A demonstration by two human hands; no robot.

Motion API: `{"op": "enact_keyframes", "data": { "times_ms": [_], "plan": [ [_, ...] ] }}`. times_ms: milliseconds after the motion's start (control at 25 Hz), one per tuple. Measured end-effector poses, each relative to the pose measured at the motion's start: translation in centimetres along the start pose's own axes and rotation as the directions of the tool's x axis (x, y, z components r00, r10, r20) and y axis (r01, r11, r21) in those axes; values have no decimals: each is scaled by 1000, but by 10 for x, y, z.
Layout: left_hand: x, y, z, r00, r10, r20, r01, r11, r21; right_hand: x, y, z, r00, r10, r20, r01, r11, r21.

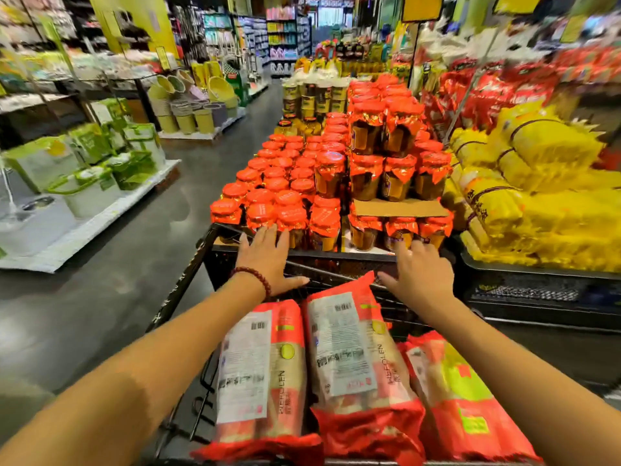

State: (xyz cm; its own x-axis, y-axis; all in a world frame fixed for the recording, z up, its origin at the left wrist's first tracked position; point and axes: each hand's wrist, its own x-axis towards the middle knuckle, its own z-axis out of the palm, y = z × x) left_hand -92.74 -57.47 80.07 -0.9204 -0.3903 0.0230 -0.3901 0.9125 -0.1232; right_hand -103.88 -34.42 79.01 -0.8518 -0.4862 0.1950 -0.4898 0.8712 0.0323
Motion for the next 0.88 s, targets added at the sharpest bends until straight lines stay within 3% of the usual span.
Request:
{"op": "enact_keyframes", "data": {
  "times_ms": [160, 440, 680, 880],
  "plan": [
    [28, 65, -76, 943, 140, -302, -139, 990, 26, 6, 71, -61, 982, 32, -184, -56, 991, -124],
    [20, 246, -147, 823, 349, -449, -366, 929, 51, -84, 254, -120, 913, 215, -347, -281, 948, -151],
    [-37, 475, -138, 749, 527, -402, -553, 831, 59, -222, 442, -112, 860, 370, -352, -443, 883, -155],
    [-68, 630, -105, 715, 628, -306, -654, 756, 25, -295, 572, -74, 819, 529, -221, -567, 805, -176]
  ]
}}
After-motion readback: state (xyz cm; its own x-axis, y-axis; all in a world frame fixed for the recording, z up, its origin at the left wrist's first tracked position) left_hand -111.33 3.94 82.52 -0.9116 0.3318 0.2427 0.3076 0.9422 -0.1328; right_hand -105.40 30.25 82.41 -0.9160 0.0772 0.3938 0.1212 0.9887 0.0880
